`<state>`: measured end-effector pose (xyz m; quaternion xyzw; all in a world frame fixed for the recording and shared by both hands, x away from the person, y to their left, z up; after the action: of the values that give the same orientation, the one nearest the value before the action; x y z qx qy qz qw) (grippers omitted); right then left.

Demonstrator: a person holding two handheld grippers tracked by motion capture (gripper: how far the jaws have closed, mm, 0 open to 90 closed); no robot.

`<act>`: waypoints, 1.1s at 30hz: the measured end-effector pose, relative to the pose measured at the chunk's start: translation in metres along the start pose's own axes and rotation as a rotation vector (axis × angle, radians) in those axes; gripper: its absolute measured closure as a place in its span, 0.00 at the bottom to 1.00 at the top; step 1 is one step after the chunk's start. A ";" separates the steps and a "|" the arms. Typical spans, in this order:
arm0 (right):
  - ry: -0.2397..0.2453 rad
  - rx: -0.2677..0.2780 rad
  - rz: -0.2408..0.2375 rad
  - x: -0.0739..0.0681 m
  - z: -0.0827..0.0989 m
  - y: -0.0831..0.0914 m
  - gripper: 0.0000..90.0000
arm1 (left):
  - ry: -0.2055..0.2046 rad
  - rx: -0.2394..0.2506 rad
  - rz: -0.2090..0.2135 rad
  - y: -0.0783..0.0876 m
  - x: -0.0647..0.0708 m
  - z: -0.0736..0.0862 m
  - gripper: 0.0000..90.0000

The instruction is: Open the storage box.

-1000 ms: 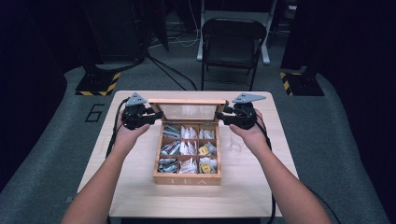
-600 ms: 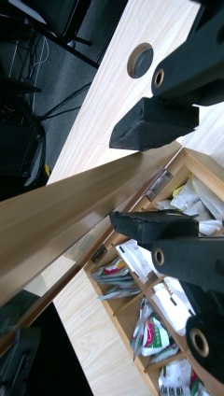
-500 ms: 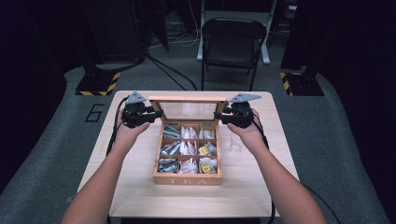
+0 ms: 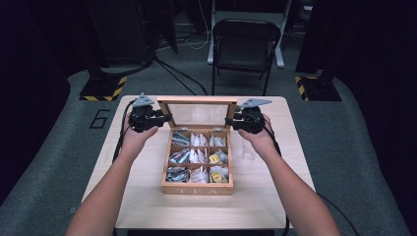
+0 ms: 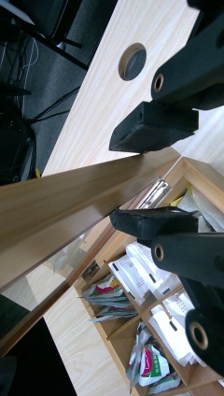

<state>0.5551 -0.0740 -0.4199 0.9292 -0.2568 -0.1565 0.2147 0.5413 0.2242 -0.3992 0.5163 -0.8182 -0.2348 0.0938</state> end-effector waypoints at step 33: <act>-0.023 0.000 -0.010 0.010 0.003 -0.010 0.68 | 0.025 0.015 -0.008 -0.007 -0.003 -0.003 0.68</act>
<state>0.5663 -0.0729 -0.4293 0.9286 -0.2547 -0.1681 0.2111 0.5492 0.2241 -0.3999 0.5232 -0.8167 -0.2225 0.0992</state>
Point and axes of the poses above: each handheld gripper's, and its own axes: y roughly backward along the jaws, z roughly out of its underside, x roughly to its right, the point moved 6 cm from there along -y, roughly forward along the jaws, and after that the axes turned 15 degrees about -z, right-handed, at the moved point
